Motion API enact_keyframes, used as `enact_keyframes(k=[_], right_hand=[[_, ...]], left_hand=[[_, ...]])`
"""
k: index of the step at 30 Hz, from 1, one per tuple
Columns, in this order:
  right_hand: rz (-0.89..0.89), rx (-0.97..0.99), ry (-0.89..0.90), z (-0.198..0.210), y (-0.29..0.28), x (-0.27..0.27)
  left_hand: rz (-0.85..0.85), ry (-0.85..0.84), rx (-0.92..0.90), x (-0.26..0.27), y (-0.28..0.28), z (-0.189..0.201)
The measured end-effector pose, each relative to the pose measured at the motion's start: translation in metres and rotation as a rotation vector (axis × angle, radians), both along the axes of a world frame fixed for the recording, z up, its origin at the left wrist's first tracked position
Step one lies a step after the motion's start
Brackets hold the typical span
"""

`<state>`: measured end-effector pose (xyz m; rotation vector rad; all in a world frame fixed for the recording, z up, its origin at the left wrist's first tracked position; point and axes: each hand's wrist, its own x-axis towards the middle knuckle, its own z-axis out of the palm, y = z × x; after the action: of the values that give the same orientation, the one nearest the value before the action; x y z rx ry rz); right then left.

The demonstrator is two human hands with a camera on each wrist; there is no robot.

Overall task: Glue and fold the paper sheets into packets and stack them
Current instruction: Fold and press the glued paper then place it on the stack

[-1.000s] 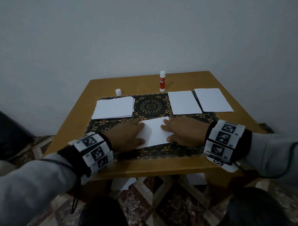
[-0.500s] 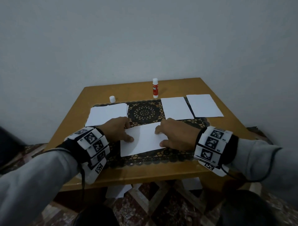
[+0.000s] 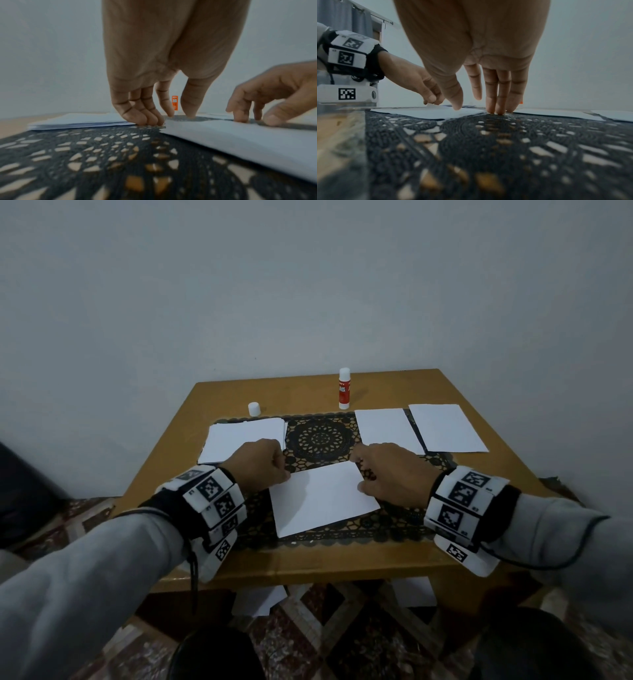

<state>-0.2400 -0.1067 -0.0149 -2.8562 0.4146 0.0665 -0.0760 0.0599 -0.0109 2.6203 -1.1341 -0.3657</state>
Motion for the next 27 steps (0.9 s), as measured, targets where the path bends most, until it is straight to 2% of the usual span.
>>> enact_keyframes(k=[3,8,13,16,19,21,23,25,27], right_hand=[[0.005,0.001,0.005,-0.002,-0.001,0.000],[-0.021,0.017,-0.009,-0.004,-0.004,0.001],[-0.102,0.116,-0.083,-0.004,-0.006,0.006],[-0.190,0.365,-0.146,0.001,-0.006,0.019],[-0.267,0.778,-0.161,0.011,-0.005,0.042],[-0.271,0.952,-0.140,0.016,0.000,0.059],[-0.299,1.067,-0.150,0.021,0.006,0.079],[-0.337,1.132,-0.174,0.023,0.013,0.101],[-0.365,1.153,-0.195,0.024,0.018,0.118]], left_hand=[[-0.001,-0.060,0.104,0.000,-0.001,-0.010],[-0.052,-0.081,0.115,0.001,0.000,-0.008],[-0.117,-0.068,-0.057,0.012,0.013,0.007],[-0.127,0.009,-0.230,0.021,0.022,0.020],[-0.006,0.035,-0.422,0.034,0.032,0.029],[0.105,0.058,-0.541,0.046,0.037,0.033],[0.247,0.153,-0.628,0.060,0.040,0.035],[0.387,0.303,-0.584,0.076,0.042,0.033],[0.458,0.382,-0.468,0.087,0.045,0.028]])
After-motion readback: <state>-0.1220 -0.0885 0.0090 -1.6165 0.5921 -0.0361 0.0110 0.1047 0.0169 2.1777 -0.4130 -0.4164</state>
